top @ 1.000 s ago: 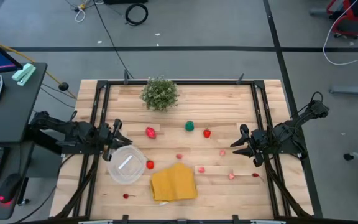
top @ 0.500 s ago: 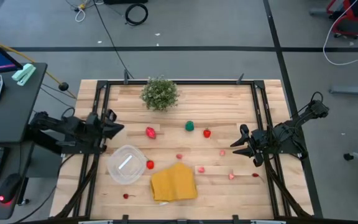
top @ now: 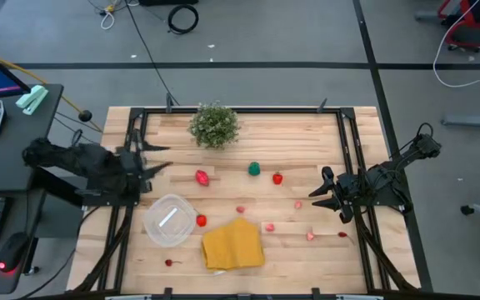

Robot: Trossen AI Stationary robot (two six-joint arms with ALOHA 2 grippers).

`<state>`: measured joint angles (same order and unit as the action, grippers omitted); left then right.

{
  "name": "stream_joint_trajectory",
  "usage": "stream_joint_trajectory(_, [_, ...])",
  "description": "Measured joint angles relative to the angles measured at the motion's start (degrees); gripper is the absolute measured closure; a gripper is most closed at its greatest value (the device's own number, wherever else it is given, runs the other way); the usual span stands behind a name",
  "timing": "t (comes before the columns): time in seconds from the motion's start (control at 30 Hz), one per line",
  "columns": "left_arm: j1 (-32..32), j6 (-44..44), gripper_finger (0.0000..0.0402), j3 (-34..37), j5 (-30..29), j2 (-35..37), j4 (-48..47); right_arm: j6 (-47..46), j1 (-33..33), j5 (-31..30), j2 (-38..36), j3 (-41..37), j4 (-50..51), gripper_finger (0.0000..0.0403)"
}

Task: Pick and placing Produce into tupperware
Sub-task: Put the dragon fruit into the transparent bin

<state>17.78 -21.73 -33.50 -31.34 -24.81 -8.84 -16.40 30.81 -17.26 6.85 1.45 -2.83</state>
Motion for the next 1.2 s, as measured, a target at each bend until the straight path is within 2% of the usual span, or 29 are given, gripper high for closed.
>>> stream_joint_trajectory(0.2, [-0.15,-0.32,0.0171,-5.42,-0.97,-13.72,-3.13,0.00,0.00,0.00,0.02,-0.01,0.00,0.0257])
stream_joint_trajectory(0.33, [-2.60,-1.64,0.0175,-6.64,-2.93,-21.27,1.79,0.01,0.01,0.00,0.01,0.00,0.00,0.0257])
stream_joint_trajectory(0.43, [-5.30,3.47,0.0181,-6.68,-2.64,-26.15,3.79,0.00,-0.01,0.00,0.02,0.00,0.00,0.0257])
stream_joint_trajectory(0.6, [-10.94,6.02,0.0178,-6.66,5.13,-32.91,-2.55,0.01,0.00,0.00,0.01,-0.01,0.01,0.0257])
stream_joint_trajectory(0.83, [-18.59,5.69,0.0158,-6.66,21.58,-40.72,-8.28,0.00,0.01,0.00,0.02,0.00,0.00,0.0257])
stream_joint_trajectory(0.93, [-21.17,3.02,0.0147,-7.28,23.84,-43.69,-14.30,0.00,0.00,-0.01,0.00,-0.01,0.00,0.0257])
stream_joint_trajectory(1.07, [-22.55,-1.55,0.0140,-10.42,23.98,-48.00,-24.92,0.00,0.01,0.00,0.00,-0.01,0.00,0.0257])
stream_joint_trajectory(1.2, [-22.00,-5.66,0.0139,-12.71,24.13,-52.13,-29.40,0.00,0.00,-0.02,0.01,-0.01,0.00,0.0257])
